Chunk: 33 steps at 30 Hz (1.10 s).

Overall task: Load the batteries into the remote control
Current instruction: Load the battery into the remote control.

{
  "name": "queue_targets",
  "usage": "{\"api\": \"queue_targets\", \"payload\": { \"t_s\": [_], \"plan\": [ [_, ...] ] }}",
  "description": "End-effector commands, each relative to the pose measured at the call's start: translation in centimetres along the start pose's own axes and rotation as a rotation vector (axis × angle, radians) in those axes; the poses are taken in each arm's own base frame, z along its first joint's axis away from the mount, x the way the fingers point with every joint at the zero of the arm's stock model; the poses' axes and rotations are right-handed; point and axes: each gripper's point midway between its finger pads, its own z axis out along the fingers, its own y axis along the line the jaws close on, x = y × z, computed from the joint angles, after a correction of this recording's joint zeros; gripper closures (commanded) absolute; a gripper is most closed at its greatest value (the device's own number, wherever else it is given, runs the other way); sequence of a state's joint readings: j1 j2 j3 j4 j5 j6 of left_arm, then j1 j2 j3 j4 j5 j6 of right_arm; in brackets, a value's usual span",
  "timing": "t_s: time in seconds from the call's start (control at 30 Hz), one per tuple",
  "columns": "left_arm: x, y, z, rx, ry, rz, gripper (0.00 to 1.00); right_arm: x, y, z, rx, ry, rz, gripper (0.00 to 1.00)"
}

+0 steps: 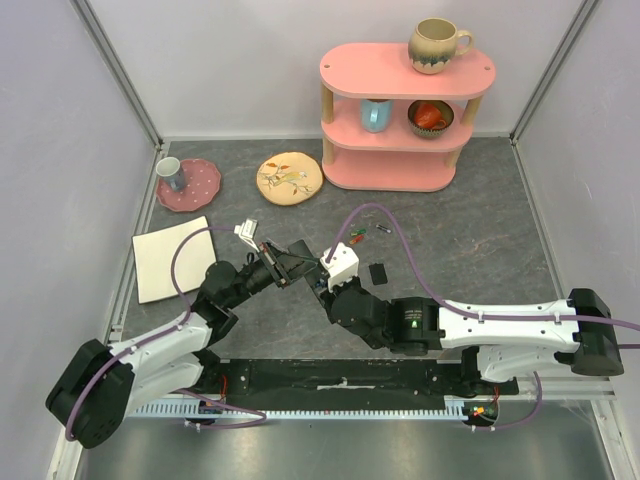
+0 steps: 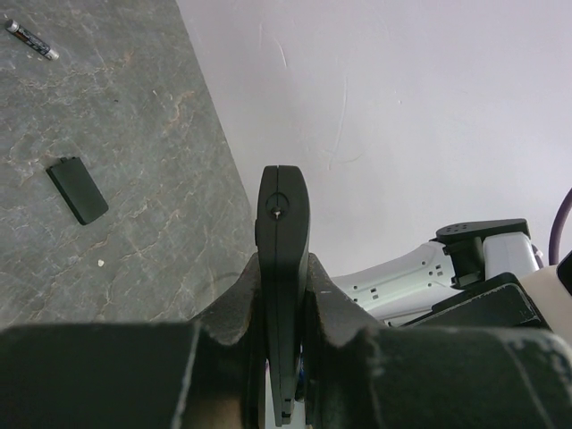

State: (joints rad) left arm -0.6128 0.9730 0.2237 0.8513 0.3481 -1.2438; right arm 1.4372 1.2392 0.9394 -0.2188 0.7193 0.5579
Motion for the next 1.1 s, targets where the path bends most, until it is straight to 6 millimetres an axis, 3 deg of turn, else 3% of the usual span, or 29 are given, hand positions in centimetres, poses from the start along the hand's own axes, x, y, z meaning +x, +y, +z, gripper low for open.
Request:
{"api": "queue_targets", "payload": {
  "t_s": [0.0,0.67,0.87,1.07],
  "plan": [
    [-3.0,-5.6,0.5,0.160,-0.104,0.086,0.98,1.7,0.8,-0.4,-0.028,0.074,-0.001,1.00],
    [-3.3,-6.1,0.6,0.173,-0.119,0.111,0.98,3.7,2.9,0.0,-0.097,0.171,-0.021,1.00],
    [-3.3,-6.1,0.5,0.173,-0.117,0.106,0.98,3.6,2.7,0.2,-0.079,0.165,-0.001,0.87],
    [-3.2,-5.9,0.4,0.172,-0.118,0.093,0.98,2.6,2.2,0.0,-0.054,0.132,0.033,0.84]
  ]
}}
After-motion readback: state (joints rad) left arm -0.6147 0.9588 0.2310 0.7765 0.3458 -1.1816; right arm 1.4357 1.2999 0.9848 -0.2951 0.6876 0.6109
